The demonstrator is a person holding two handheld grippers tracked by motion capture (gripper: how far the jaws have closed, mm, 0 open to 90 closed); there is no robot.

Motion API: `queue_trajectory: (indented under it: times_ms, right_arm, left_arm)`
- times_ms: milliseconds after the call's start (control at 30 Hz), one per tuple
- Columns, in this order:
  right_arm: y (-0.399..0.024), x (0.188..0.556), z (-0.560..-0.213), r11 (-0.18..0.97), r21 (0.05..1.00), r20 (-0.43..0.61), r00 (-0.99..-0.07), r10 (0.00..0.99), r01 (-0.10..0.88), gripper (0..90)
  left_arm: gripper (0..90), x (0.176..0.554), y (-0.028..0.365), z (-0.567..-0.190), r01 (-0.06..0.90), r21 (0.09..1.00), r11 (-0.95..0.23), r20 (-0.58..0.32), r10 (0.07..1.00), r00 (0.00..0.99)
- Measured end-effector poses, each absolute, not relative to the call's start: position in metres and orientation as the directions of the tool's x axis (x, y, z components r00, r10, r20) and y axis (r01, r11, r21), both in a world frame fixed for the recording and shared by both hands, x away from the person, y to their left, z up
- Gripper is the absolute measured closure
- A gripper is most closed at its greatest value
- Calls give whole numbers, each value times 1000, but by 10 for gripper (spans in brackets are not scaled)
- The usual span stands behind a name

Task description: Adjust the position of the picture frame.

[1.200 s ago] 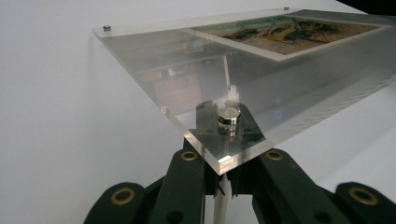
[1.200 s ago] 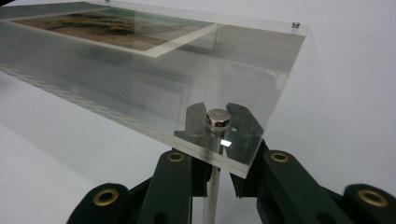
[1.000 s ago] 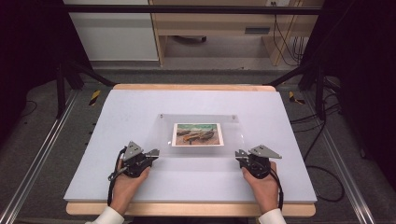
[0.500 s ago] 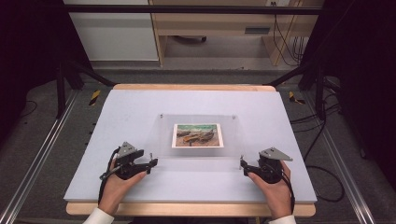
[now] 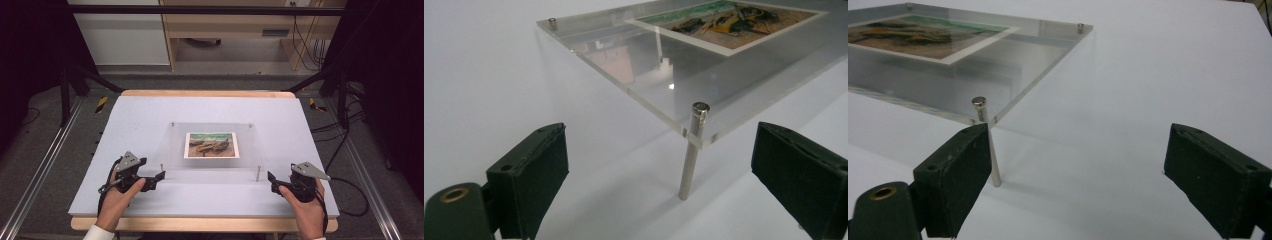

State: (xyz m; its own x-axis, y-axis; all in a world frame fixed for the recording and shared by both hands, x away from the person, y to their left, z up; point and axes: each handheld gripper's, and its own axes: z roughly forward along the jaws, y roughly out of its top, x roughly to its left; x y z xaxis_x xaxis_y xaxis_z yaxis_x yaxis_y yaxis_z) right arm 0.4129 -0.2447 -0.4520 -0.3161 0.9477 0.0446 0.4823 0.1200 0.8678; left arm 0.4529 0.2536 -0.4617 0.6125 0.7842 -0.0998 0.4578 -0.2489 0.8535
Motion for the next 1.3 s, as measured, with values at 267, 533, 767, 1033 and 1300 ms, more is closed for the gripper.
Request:
queue_trajectory:
  times_ms: [267,533,767,1033,1300]
  right_arm:
    - [-238,410,-440,69,908,77,-328,942,413,130]
    - [-221,423,-425,94,919,57,-365,929,382,163]
    - [-210,434,-418,83,919,85,-400,913,385,192]
    - [-213,430,-419,103,898,103,-433,895,427,172]
    - [-215,444,-419,88,896,140,-465,874,436,123]
  left_arm:
    - [71,450,260,-450,428,886,-179,-140,776,615]
    - [70,450,250,-440,399,905,-149,-154,760,632]
    - [94,453,248,-428,430,892,-137,-197,739,644]
    - [88,451,241,-412,424,896,-131,-186,756,627]
    - [108,471,240,-420,462,875,-143,-219,735,642]
